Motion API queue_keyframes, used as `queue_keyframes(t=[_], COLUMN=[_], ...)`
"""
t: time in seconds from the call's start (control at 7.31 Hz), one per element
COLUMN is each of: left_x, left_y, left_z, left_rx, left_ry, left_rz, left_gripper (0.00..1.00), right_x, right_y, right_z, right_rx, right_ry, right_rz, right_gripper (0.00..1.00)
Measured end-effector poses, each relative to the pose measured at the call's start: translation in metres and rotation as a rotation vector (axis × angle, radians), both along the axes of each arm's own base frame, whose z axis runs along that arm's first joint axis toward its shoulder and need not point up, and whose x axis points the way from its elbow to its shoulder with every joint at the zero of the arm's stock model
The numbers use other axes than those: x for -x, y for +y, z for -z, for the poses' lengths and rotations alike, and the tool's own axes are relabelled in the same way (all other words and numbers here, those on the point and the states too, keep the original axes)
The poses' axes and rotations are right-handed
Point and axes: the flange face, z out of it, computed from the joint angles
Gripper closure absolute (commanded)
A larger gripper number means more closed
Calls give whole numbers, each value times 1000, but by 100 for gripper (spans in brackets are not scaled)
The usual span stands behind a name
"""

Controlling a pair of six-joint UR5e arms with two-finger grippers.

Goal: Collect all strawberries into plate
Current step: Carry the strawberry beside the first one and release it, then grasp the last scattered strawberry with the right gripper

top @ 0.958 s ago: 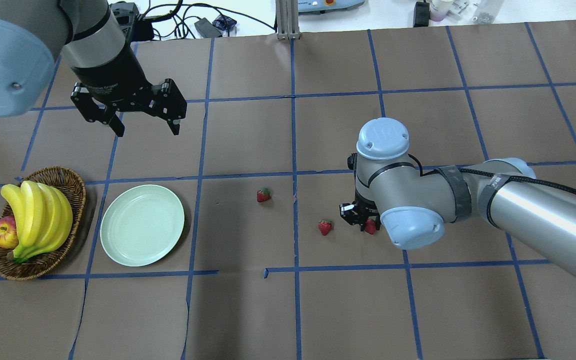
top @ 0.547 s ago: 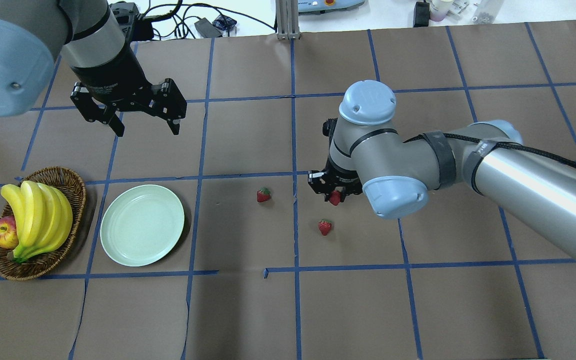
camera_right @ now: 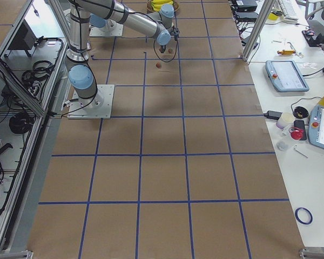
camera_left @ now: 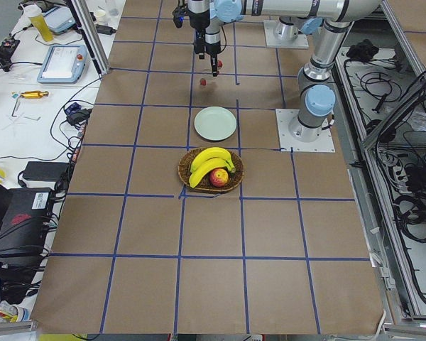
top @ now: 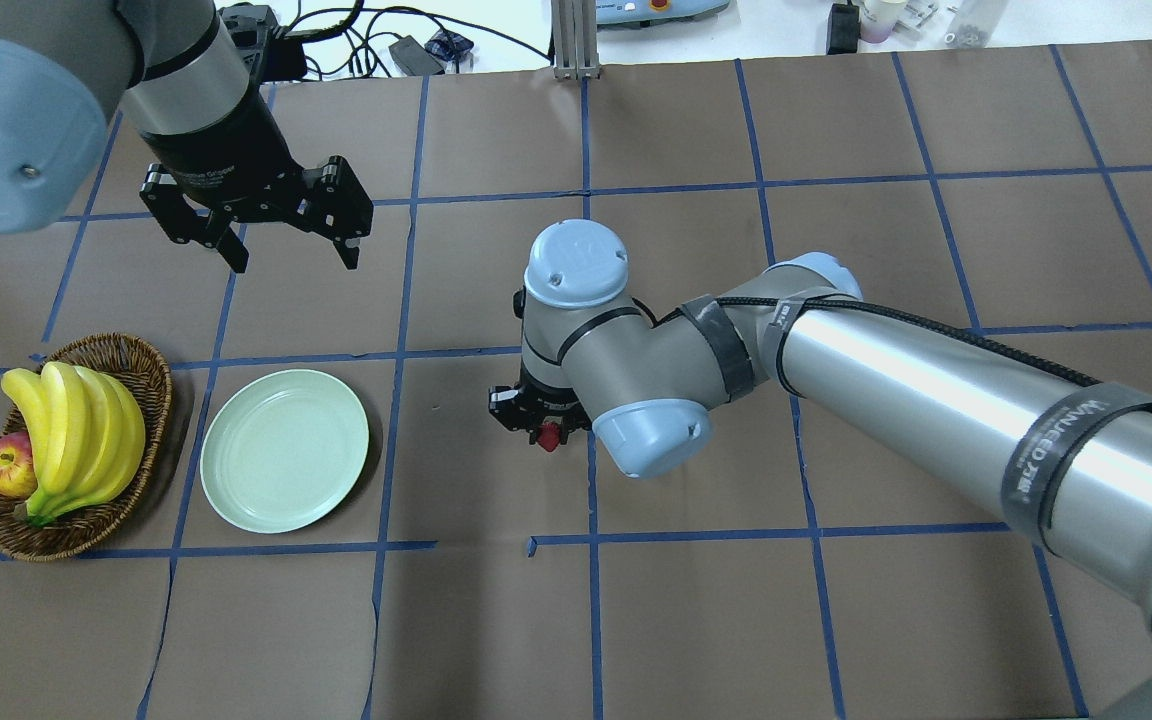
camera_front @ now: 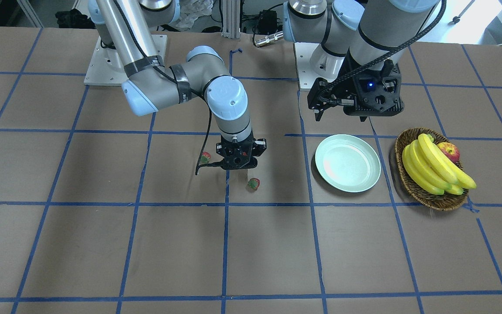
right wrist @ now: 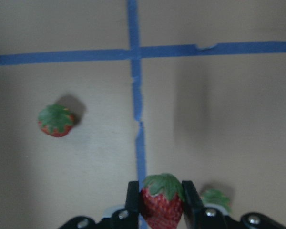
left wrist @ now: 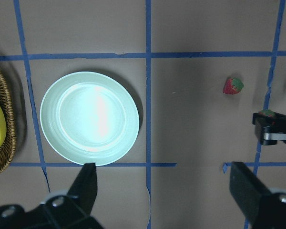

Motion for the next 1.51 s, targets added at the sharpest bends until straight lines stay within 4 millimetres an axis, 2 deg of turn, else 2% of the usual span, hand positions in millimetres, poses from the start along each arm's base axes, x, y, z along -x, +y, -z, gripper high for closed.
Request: queue_keyframes(t=[0.14, 0.41, 0.55, 0.68, 0.82, 0.96, 1.09, 1.23, 1.51], left_x=[0, 0, 0, 0, -1, -1, -1, -1, -1], left_y=[0, 1, 1, 2, 1, 1, 1, 1, 1], left_z=[-1, -1, -2, -3, -3, -4, -4, -4, -3], left_rx=[1, 2, 5, 7, 7, 9, 10, 10, 6], left_ry=[0, 0, 0, 0, 0, 0, 1, 1, 2], left_rz=[0, 1, 1, 1, -1, -2, -2, -2, -1], left_gripper=[0, 0, 0, 0, 0, 0, 0, 0, 0], right_x=[-4, -2, 10, 29, 55, 81, 102, 113, 112], right_y=[3, 1, -2, -4, -11, -14, -9, 0, 9], right_z=[7, 2, -12, -30, -38, -33, -19, -7, 0], right_rx=[-10, 4, 20, 30, 22, -5, -34, -45, -62], right_ry=[4, 29, 82, 147, 197, 219, 226, 213, 152], right_rz=[-6, -20, -19, -15, -24, -40, -39, -28, 15], right_gripper=[0, 0, 0, 0, 0, 0, 1, 5, 15])
